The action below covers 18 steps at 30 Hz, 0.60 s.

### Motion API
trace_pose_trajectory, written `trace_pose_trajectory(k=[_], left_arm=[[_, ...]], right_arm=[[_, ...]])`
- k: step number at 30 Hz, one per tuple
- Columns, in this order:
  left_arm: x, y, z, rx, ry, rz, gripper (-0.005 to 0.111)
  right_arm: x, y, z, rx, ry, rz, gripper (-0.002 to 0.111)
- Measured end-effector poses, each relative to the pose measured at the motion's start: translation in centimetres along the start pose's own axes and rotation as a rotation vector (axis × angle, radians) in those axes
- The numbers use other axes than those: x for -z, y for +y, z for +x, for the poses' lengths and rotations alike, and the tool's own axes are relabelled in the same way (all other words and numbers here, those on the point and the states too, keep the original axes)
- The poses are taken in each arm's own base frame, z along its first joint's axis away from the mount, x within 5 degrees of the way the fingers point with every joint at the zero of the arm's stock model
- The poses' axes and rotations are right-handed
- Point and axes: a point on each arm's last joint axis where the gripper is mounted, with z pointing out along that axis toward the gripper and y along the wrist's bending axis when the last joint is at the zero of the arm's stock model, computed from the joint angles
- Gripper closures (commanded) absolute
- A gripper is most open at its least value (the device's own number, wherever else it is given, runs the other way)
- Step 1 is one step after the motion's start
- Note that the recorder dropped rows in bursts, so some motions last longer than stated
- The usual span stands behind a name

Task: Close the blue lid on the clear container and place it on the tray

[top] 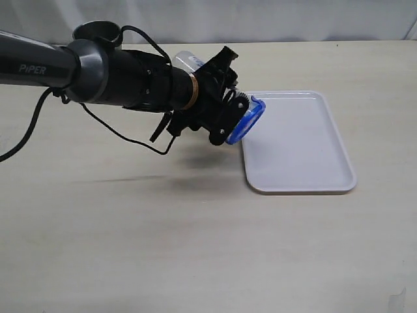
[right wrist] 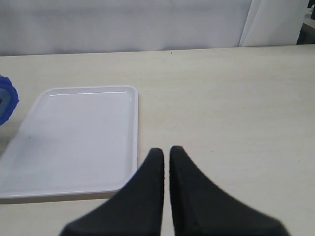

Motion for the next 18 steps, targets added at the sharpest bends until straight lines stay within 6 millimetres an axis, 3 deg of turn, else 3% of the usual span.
trace_pose_trajectory(k=[6, 13, 18], left_arm=[[0.2, 0.9, -1.7, -0.129, 0.037, 0.004, 0.107], [0.7, 3.3, -3.8, -0.161, 0.020, -0.064, 0.107], [1.0, 3.9, -5.2, -0.179, -0.011, -0.087, 0.107]], right_arm=[[0.0, 0.0, 0.0, 0.000, 0.000, 0.000, 0.104], [0.0, 0.0, 0.0, 0.000, 0.000, 0.000, 0.104], [0.0, 0.0, 0.0, 0.000, 0.000, 0.000, 0.104]])
